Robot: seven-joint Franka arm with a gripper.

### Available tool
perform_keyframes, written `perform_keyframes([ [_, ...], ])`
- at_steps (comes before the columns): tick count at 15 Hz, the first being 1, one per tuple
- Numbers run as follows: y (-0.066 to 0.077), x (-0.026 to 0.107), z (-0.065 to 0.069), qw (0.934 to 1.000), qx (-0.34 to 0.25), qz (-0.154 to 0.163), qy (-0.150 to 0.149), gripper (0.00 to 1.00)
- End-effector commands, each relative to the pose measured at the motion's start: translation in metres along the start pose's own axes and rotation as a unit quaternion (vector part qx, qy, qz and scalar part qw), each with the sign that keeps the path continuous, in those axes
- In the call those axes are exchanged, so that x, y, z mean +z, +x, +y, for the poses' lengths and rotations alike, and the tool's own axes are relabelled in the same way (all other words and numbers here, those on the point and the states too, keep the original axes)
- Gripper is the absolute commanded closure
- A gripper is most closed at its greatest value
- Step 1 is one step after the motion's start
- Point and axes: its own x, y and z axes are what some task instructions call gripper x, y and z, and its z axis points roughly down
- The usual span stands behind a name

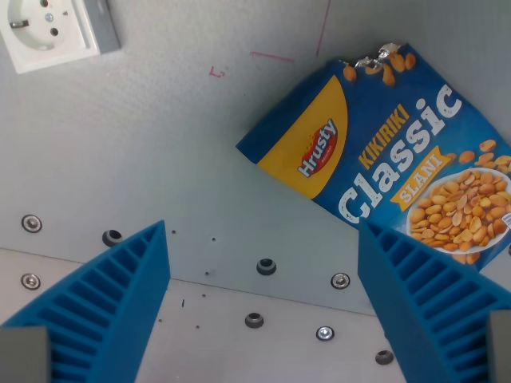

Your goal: Rotate around gripper positive x

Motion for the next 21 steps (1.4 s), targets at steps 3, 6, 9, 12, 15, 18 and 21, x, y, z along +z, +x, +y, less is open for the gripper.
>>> perform_keyframes([
  [3,-0.0001,-0.0020,0.0001,0.9998,0.000,0.002,0.019,0.00],
  [6,-0.0001,-0.0020,0.0001,0.9992,0.000,0.002,0.039,0.00],
  [9,-0.0001,-0.0020,0.0001,0.9982,0.000,0.002,0.059,0.00],
  [12,-0.0001,-0.0020,0.0001,0.9969,0.000,0.002,0.079,0.00],
  [15,-0.0001,-0.0020,0.0001,0.9951,0.000,0.002,0.099,0.00],
  [18,-0.0001,-0.0020,0.0001,0.9929,0.000,0.002,0.119,0.00],
  [21,-0.0001,-0.0020,0.0001,0.9903,0.000,0.002,0.139,0.00],
])
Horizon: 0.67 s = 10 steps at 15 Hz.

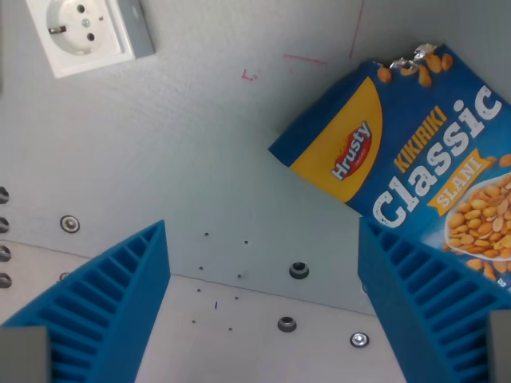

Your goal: Rotate around gripper positive x

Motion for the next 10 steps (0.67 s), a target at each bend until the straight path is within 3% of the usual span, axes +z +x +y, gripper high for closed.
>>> perform_keyframes([
  [1,0.0010,-0.0049,0.0055,0.9943,-0.008,-0.004,0.106,0.00],
  [10,0.0010,-0.0049,0.0055,0.9862,-0.008,-0.005,0.166,0.00],
])
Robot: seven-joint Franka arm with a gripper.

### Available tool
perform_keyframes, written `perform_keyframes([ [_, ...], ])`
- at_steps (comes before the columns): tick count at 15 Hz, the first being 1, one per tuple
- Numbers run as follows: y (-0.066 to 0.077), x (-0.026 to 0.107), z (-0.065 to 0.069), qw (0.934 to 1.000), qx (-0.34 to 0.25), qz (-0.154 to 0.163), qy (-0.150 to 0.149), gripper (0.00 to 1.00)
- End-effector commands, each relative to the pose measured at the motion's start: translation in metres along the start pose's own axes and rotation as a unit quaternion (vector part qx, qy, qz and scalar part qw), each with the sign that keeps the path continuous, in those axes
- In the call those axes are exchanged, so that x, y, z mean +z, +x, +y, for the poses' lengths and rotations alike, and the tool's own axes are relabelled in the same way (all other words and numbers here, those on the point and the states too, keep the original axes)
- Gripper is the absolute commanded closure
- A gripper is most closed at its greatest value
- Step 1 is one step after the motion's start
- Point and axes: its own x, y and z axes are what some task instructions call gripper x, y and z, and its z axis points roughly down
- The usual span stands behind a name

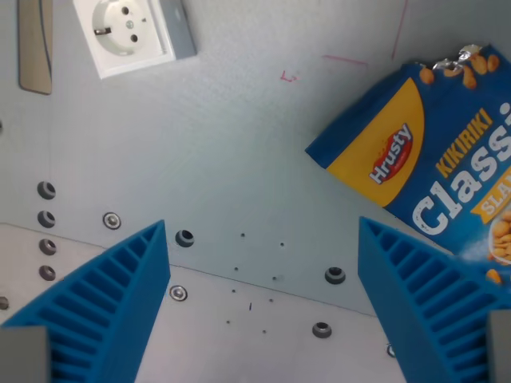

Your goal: Rotate around gripper positive x

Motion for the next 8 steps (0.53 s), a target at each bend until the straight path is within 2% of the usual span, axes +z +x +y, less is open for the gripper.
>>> perform_keyframes([
  [1,0.0039,-0.0068,0.0062,0.9921,-0.010,-0.015,0.124,0.00],
  [8,0.0039,-0.0068,0.0062,0.9852,-0.009,-0.015,0.170,0.00],
])
